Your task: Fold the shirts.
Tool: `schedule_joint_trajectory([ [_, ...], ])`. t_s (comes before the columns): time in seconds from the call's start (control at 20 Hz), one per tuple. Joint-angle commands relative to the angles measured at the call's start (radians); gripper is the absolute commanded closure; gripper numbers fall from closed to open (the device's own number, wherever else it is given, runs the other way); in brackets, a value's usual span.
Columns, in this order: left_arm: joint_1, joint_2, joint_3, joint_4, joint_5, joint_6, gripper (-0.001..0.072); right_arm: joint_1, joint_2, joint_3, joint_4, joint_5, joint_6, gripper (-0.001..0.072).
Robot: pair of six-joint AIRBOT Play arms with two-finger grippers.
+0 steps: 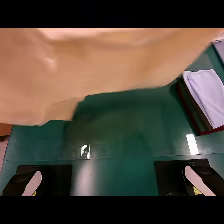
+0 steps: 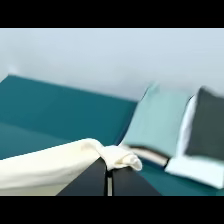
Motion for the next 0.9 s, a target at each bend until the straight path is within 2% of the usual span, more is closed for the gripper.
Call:
schedule_joint_trajectory([
  [0.0,0.0,0.013,0.179,0.084,0.023,-0.135,0.0685,0.0,0.029,0.167,-0.144,0.076,0.072,0.0695],
  [0.2,0.0,0.002,0.138,0.089,0.017,-0.146,0.0686,0.001,-0.089,0.327,-0.162,0.253,0.094,0.0695],
  [0.3,0.0,-0.041,0.068,0.087,-0.045,-0.146,0.0685,0.002,-0.165,0.317,-0.161,0.307,0.101,0.0695],
  [0.4,0.0,-0.112,-0.022,0.076,-0.135,-0.145,0.0685,0.002,-0.214,0.222,-0.163,0.311,0.1,0.0695],
  [0.55,0.0,-0.269,-0.206,0.039,-0.188,-0.121,0.0685,0.002,-0.324,0.063,-0.163,0.314,0.099,0.0696],
  [0.7,-0.022,-0.449,-0.384,0.044,-0.171,-0.063,0.0685,0.002,-0.454,-0.066,-0.163,0.3,0.096,0.0695],
  [0.85,-0.11,-0.671,-0.454,0.052,-0.087,0.043,0.0685,0.027,-0.6,-0.148,-0.163,0.232,0.096,0.0695],
])
